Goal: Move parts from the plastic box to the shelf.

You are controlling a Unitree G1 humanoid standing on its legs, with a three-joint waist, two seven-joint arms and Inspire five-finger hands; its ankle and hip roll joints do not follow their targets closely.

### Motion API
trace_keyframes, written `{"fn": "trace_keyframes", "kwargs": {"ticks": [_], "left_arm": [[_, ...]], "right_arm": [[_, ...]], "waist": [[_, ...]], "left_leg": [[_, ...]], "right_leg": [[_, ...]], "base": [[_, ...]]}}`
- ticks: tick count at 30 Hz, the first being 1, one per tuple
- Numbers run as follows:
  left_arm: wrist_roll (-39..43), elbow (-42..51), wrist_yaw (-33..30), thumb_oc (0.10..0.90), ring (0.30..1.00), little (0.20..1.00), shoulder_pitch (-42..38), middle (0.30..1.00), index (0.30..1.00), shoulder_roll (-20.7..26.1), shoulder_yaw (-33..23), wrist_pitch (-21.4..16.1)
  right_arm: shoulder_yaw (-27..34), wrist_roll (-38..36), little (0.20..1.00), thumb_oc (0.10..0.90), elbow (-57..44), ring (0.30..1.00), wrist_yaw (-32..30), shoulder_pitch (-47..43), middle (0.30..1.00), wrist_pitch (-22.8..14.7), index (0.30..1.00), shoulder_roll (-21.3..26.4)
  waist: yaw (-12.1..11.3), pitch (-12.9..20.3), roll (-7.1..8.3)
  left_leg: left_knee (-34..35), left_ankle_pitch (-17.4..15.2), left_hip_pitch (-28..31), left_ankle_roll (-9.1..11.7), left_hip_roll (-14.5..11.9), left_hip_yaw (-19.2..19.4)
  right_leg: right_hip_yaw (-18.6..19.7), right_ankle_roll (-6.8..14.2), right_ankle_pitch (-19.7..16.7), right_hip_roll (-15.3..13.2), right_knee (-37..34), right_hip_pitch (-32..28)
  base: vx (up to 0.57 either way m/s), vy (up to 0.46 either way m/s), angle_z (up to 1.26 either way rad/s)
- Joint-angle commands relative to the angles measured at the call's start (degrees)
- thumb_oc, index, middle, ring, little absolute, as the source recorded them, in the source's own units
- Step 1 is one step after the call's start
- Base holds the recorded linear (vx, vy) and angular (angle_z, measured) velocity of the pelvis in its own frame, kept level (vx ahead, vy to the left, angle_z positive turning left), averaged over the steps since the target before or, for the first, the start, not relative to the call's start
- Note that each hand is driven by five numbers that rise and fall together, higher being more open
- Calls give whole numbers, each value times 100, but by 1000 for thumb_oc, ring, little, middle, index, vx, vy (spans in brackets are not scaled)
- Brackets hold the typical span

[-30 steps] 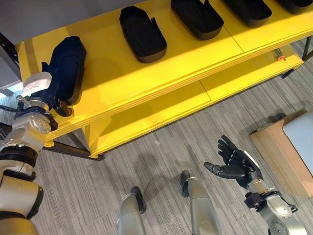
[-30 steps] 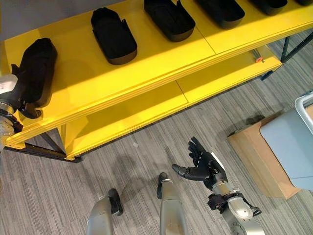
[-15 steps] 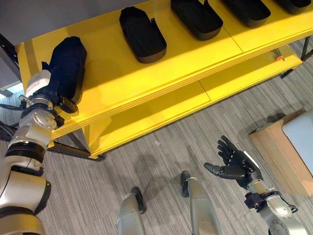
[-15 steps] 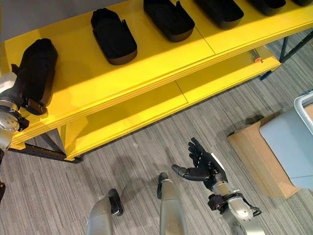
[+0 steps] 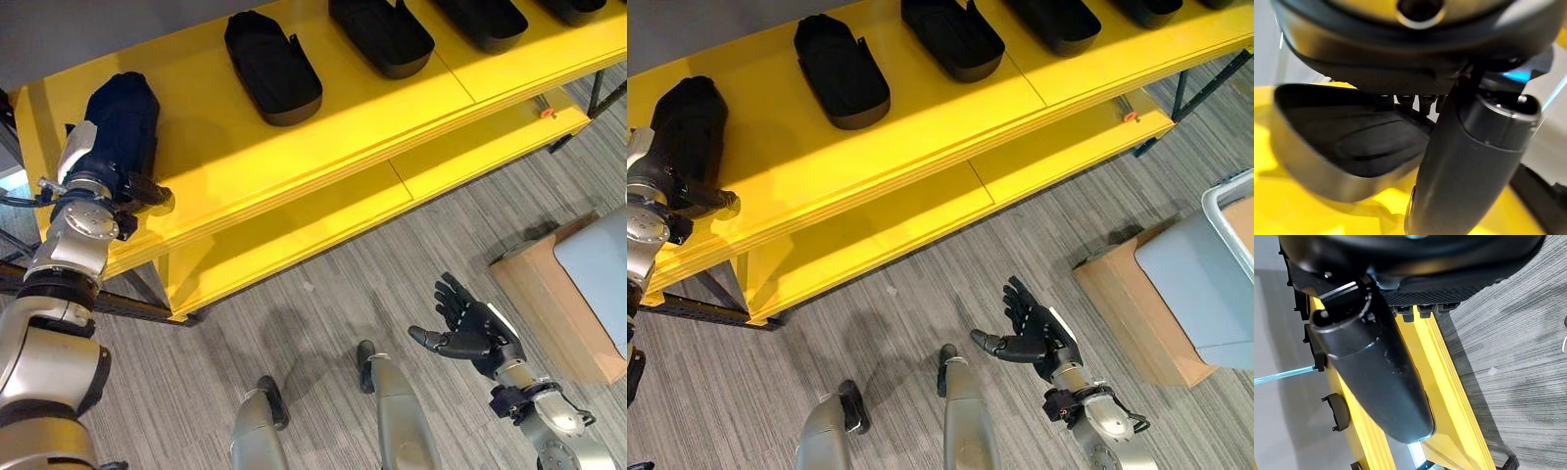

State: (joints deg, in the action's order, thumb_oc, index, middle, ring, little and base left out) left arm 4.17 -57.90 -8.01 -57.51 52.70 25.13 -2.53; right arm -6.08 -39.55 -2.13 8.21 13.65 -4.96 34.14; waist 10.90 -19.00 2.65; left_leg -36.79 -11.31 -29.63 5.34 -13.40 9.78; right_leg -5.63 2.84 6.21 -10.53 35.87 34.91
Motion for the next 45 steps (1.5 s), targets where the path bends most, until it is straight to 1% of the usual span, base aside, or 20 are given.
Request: {"fn": "trace_keyframes", "kwargs": {"ticks": [1, 3, 12, 16, 18, 19, 21, 23, 24, 27, 30, 31, 32, 35, 37, 38, 40, 42, 44, 45], "left_arm": [[176, 19, -210, 900, 1000, 1000, -629, 1000, 1000, 4, -122, -361], [181, -15, -206, 900, 1000, 1000, -661, 1000, 1000, -18, -99, -351], [717, -73, -256, 900, 1000, 1000, -726, 1000, 1000, -209, -241, -406], [644, -98, -249, 900, 1000, 1000, -745, 1000, 1000, -171, -196, -384], [881, -144, -192, 900, 1000, 1000, -697, 1000, 1000, -184, -289, -394], [1189, -158, -223, 900, 1000, 1000, -670, 1000, 1000, -244, -420, -430], [1525, -210, -227, 900, 1000, 1000, -654, 1000, 1000, -322, -532, -461], [2153, -203, -256, 900, 1000, 1000, -647, 1000, 1000, -492, -732, -529], [2156, -202, -256, 900, 1000, 1000, -643, 1000, 1000, -493, -734, -530], [2910, -67, -275, 900, 1000, 1000, -567, 1000, 1000, -696, -959, -641], [3402, 105, -339, 900, 1000, 1000, -494, 1000, 1000, -819, -1098, -747], [3740, 206, -328, 900, 1000, 1000, -410, 1000, 1000, -925, -1230, -808], [3741, 209, -328, 900, 1000, 1000, -404, 1000, 1000, -925, -1234, -807], [4361, 364, -397, 900, 1000, 1000, -271, 1000, 1000, -1081, -1466, -907], [4499, 426, -407, 900, 1000, 1000, -237, 1000, 1000, -1119, -1528, -947], [4794, 536, -445, 900, 1000, 1000, -178, 1000, 1000, -1205, -1636, -1006], [4909, 599, -430, 900, 1000, 1000, -144, 1000, 1000, -1232, -1690, -1033], [5168, 737, -483, 900, 1000, 1000, -39, 1000, 1000, -1309, -1825, -1104], [5570, 943, -591, 900, 1000, 1000, 94, 1000, 1000, -1414, -2060, -1283], [5571, 953, -596, 900, 1000, 1000, 107, 1000, 1000, -1416, -2067, -1284]], "right_arm": [[149, -285, 1000, 900, -497, 1000, 126, 105, 1000, -387, 1000, 304], [151, -278, 1000, 900, -486, 1000, 127, 106, 1000, -387, 1000, 315], [153, -292, 1000, 900, -493, 1000, 103, 134, 1000, -415, 1000, 343], [132, -296, 1000, 900, -471, 1000, 105, 131, 1000, -406, 1000, 366], [97, -308, 1000, 900, -445, 1000, 118, 124, 1000, -393, 1000, 367], [80, -320, 1000, 900, -455, 1000, 116, 127, 1000, -393, 1000, 357], [60, -323, 1000, 900, -456, 1000, 107, 114, 1000, -396, 1000, 362], [53, -323, 1000, 900, -468, 1000, 68, 118, 1000, -402, 1000, 361], [54, -323, 1000, 900, -469, 1000, 67, 120, 1000, -402, 1000, 364], [64, -314, 1000, 900, -461, 1000, -8, 100, 1000, -410, 1000, 332], [64, -324, 1000, 900, -465, 1000, -46, 96, 1000, -436, 1000, 309], [62, -322, 1000, 900, -475, 1000, -87, 72, 1000, -451, 1000, 285], [61, -322, 1000, 900, -476, 1000, -88, 73, 1000, -451, 1000, 288], [31, -290, 1000, 900, -489, 1000, -162, 18, 1000, -486, 1000, 254], [12, -282, 1000, 900, -495, 1000, -175, 5, 1000, -491, 1000, 252], [-18, -269, 1000, 900, -522, 1000, -211, -44, 1000, -499, 1000, 228], [-29, -263, 1000, 900, -536, 1000, -226, -47, 1000, -515, 1000, 224], [-54, -240, 1000, 900, -534, 1000, -258, -67, 1000, -528, 1000, 196], [-98, -188, 1000, 900, -537, 1000, -330, -83, 1000, -550, 1000, 166], [-102, -187, 1000, 900, -537, 1000, -332, -82, 1000, -550, 1000, 171]], "waist": [[23, 440, -146], [34, 446, -140], [67, 463, -133], [61, 466, -142], [56, 468, -156], [56, 469, -152], [59, 468, -148], [66, 469, -142], [66, 470, -145], [80, 471, -137], [88, 482, -132], [94, 486, -127], [95, 487, -129], [97, 499, -123], [100, 500, -123], [101, 493, -121], [104, 497, -123], [102, 506, -123], [94, 508, -122], [98, 511, -125]], "left_leg": [[434, 261, 104, 86, -219, -225], [412, 252, 91, 84, -225, -228], [408, 251, 74, 80, -247, -233], [382, 249, 64, 81, -252, -241], [405, 269, 54, 88, -249, -247], [395, 265, 46, 89, -252, -252], [394, 260, 52, 91, -253, -248], [392, 256, 46, 98, -256, -251], [391, 255, 45, 98, -257, -252], [399, 260, 38, 104, -256, -246], [395, 260, 27, 106, -267, -241], [393, 256, 28, 107, -270, -226], [394, 256, 29, 107, -270, -225], [376, 249, 9, 114, -285, -228], [379, 248, 11, 116, -289, -225], [382, 247, 13, 119, -287, -224], [375, 245, 14, 119, -289, -227], [373, 240, 12, 122, -292, -227], [387, 235, 18, 127, -297, -216], [387, 234, 18, 127, -297, -216]], "right_leg": [[338, 534, 217, -275, -445, -382], [348, 530, 214, -269, -435, -359], [358, 515, 207, -250, -410, -314], [363, 512, 205, -238, -400, -317], [365, 502, 187, -231, -414, -320], [362, 497, 183, -230, -417, -318], [362, 490, 182, -224, -413, -314], [362, 489, 179, -220, -410, -296], [361, 489, 180, -220, -410, -295], [379, 484, 181, -206, -409, -276], [393, 479, 183, -202, -403, -254], [400, 474, 187, -200, -402, -246], [401, 474, 187, -200, -402, -246], [417, 465, 201, -185, -395, -226], [419, 465, 203, -184, -391, -224], [423, 465, 207, -176, -391, -222], [426, 465, 210, -173, -387, -221], [426, 463, 213, -171, -385, -213], [438, 462, 218, -167, -385, -203], [439, 463, 218, -167, -385, -203]], "base": [[9, -8, -4], [12, -11, -4], [1, -3, -1], [0, 0, 0], [0, 0, 0], [0, 0, 0], [0, 0, 0], [0, 0, 0], [0, 0, 0], [0, 0, 0], [0, 0, 0], [0, 0, 0], [0, 0, 0], [0, 0, 0], [0, 0, 0], [0, 0, 0], [0, 0, 0], [0, 0, 0], [0, 0, 0], [12, -2, -3]]}}
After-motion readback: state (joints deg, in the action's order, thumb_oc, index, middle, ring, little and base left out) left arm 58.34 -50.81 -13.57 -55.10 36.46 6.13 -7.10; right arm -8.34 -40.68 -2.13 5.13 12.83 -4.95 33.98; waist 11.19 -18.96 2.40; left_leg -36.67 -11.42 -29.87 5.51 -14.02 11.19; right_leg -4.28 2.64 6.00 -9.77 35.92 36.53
